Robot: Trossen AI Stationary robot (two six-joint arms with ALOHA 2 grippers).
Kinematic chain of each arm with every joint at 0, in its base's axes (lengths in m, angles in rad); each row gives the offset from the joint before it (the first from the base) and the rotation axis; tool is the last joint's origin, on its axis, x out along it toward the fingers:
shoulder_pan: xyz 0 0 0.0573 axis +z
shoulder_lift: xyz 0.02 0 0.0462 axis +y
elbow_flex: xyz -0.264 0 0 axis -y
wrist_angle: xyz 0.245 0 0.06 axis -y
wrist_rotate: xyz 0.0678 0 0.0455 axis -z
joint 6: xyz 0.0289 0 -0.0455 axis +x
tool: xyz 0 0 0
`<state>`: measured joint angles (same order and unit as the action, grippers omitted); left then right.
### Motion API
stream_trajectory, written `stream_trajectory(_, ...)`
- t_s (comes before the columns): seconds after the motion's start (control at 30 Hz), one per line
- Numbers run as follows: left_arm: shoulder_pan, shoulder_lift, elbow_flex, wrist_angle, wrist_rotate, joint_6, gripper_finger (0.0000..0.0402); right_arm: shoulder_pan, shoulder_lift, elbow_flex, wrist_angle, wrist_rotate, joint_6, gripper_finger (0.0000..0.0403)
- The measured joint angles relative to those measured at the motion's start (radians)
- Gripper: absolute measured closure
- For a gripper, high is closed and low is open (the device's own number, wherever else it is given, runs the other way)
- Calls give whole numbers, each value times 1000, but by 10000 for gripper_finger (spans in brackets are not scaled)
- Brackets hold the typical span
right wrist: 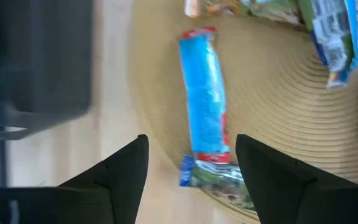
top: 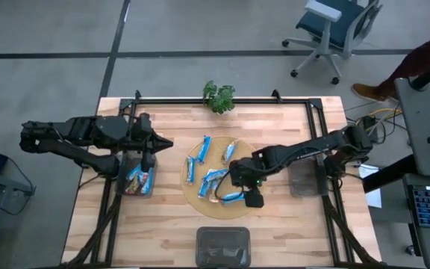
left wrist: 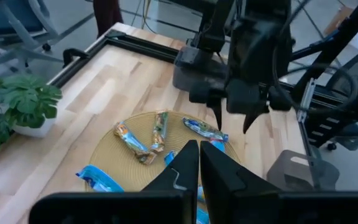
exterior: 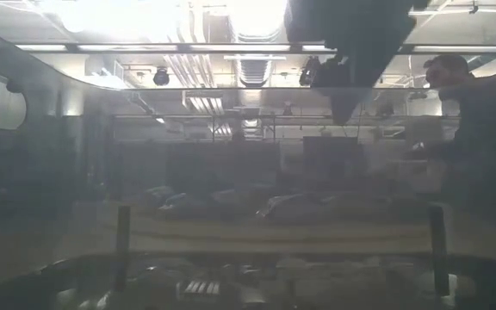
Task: Pick and place Granola Bars by type
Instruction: Put the red granola bar into the top left bin
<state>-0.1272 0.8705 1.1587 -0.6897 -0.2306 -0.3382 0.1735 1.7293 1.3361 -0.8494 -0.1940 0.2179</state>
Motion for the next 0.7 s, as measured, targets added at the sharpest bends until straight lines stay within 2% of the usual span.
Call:
stream_trajectory(0.13, 0, -4, 0, 0, -4, 5, 402, 1, 35, -4, 2, 64, -1, 172)
stream_trajectory(0.7, 1, -5, -2, -7, -4, 6, 402, 13, 121, -32, 59, 65, -12, 175)
